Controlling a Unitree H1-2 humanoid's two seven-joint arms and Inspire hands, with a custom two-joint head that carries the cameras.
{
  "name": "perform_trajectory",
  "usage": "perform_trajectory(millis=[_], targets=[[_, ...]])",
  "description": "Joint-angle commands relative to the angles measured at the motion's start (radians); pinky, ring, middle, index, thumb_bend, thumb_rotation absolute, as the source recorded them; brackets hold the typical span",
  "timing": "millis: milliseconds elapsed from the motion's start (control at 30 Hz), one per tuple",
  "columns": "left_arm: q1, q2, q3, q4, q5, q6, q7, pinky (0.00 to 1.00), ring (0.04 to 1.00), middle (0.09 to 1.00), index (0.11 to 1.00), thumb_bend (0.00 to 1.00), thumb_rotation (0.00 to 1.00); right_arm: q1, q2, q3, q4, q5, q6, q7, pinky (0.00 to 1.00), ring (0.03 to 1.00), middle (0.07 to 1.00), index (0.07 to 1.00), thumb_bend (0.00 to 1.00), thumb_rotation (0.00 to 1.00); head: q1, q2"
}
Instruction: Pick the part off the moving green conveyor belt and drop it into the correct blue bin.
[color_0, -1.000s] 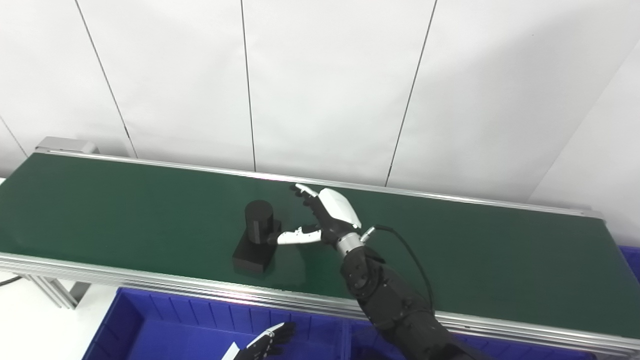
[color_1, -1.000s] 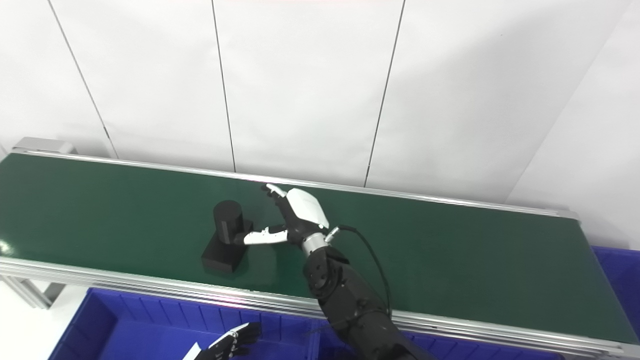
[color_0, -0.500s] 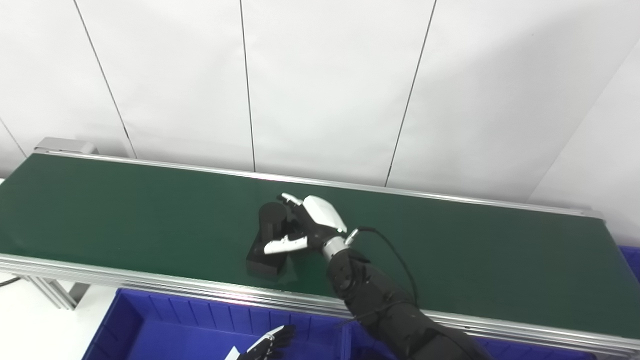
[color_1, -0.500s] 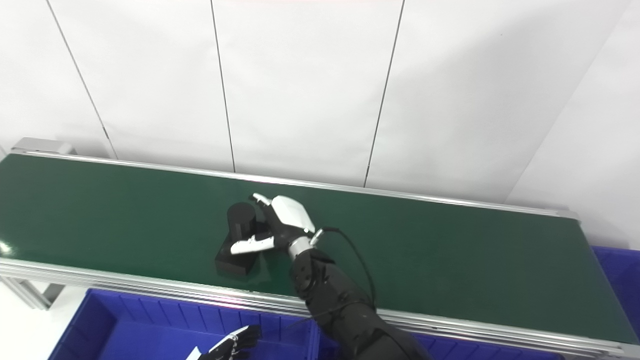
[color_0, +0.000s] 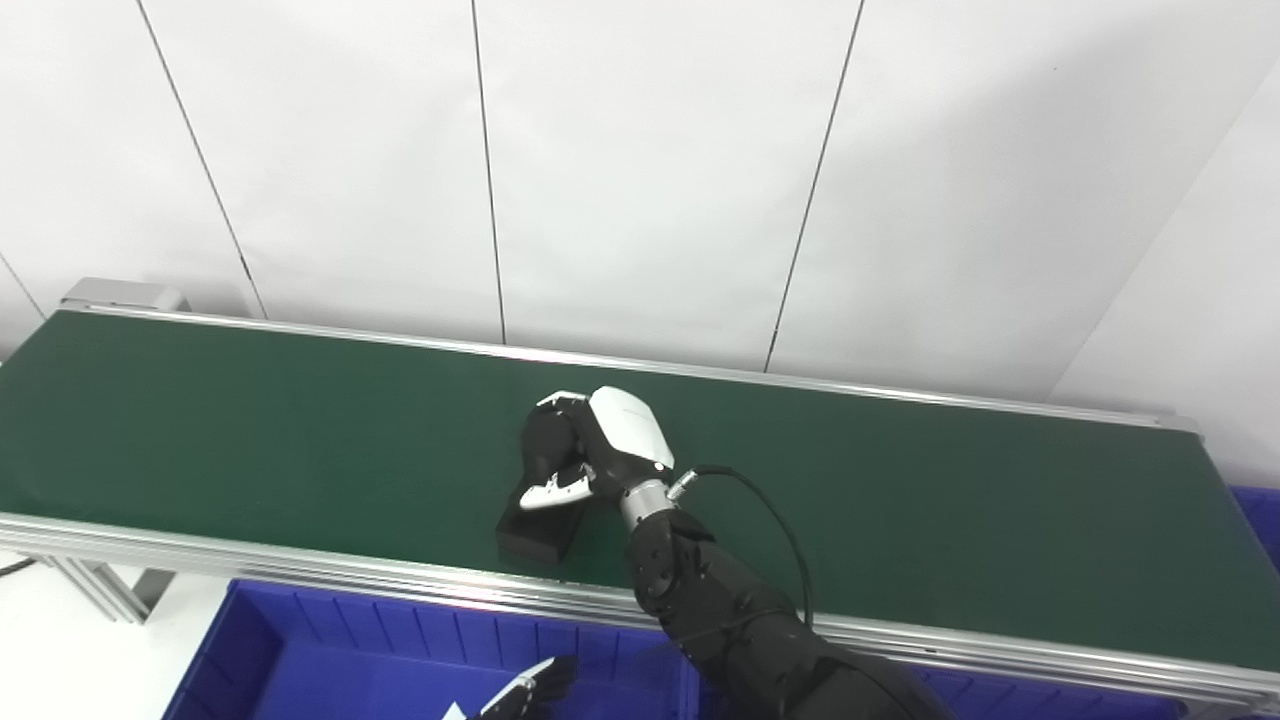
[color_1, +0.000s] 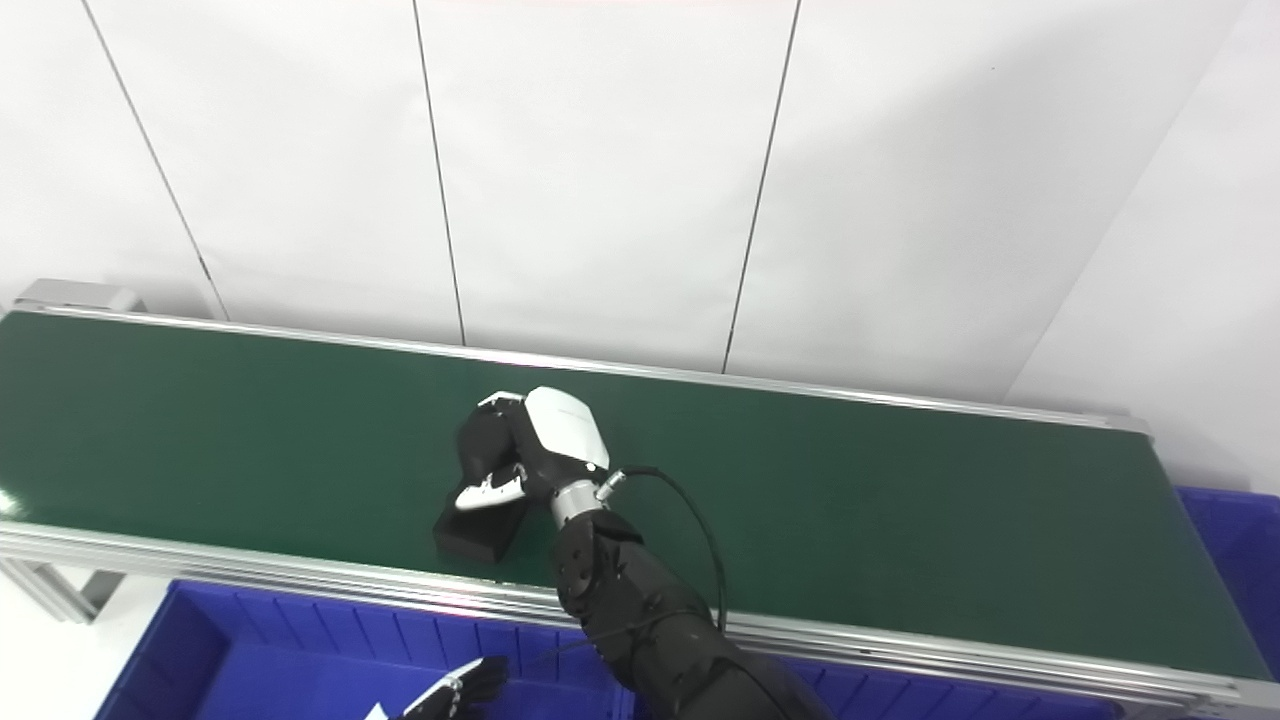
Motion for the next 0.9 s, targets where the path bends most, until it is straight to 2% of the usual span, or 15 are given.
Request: perform_trajectory(millis=[0,167,367,533,600,667,800,867], targets=[[-0.002,0.003,0.008,-0.024,-0.003,-0.037,0.008,0.84,0.871,0.886,0.878,0.94,0.49,-0.021,0.01,-0.013,-0.012,0.015,-0.055,-0.041,0.24,0.412,0.502,0.494,0.52,0.0,-0.002,0.003],[-0.001,0.001,0.015,-0.026,-0.014,-0.037,-0.011,0.84,0.869,0.885,0.879,0.95,0.49,-0.007,0.003,-0.025,-0.015,0.027,-0.07,-0.072,0.24,0.409,0.504,0.491,0.51,0.0,-0.008,0.008],[-0.003,0.002,0.012,-0.031,-0.003,-0.037,-0.001,0.84,0.873,0.887,0.877,0.94,0.49,0.016,-0.008,-0.032,-0.031,0.034,-0.095,-0.106,0.25,0.406,0.508,0.492,0.51,0.0,-0.012,0.013],[0.003,0.004,0.008,-0.042,0.0,-0.037,0.004,0.83,0.865,0.885,0.876,0.93,0.49,0.073,-0.032,-0.049,-0.121,0.043,-0.132,-0.139,0.31,0.411,0.517,0.492,0.51,0.0,-0.029,0.035],[0.007,0.004,0.011,-0.05,-0.005,-0.037,-0.005,0.85,0.875,0.889,0.883,0.91,0.49,0.118,-0.049,-0.058,-0.208,0.04,-0.136,-0.152,0.38,0.392,0.485,0.554,0.51,0.0,-0.037,0.048],[0.009,0.005,0.01,-0.06,-0.008,-0.037,-0.012,0.86,0.882,0.894,0.888,0.89,0.48,0.195,-0.076,-0.069,-0.362,0.03,-0.114,-0.145,0.4,0.396,0.482,0.558,0.51,0.0,-0.041,0.062],[0.009,0.007,-0.002,-0.073,0.014,-0.037,0.017,0.84,0.874,0.889,0.886,0.88,0.49,0.389,-0.133,-0.103,-0.731,0.033,-0.059,-0.081,0.41,0.399,0.49,0.557,0.51,0.0,-0.051,0.095],[0.013,0.004,0.003,-0.083,0.001,-0.037,0.003,0.85,0.875,0.886,0.882,0.87,0.47,0.473,-0.153,-0.12,-0.879,0.04,-0.03,-0.042,0.42,0.402,0.496,0.554,0.51,0.0,-0.051,0.109]])
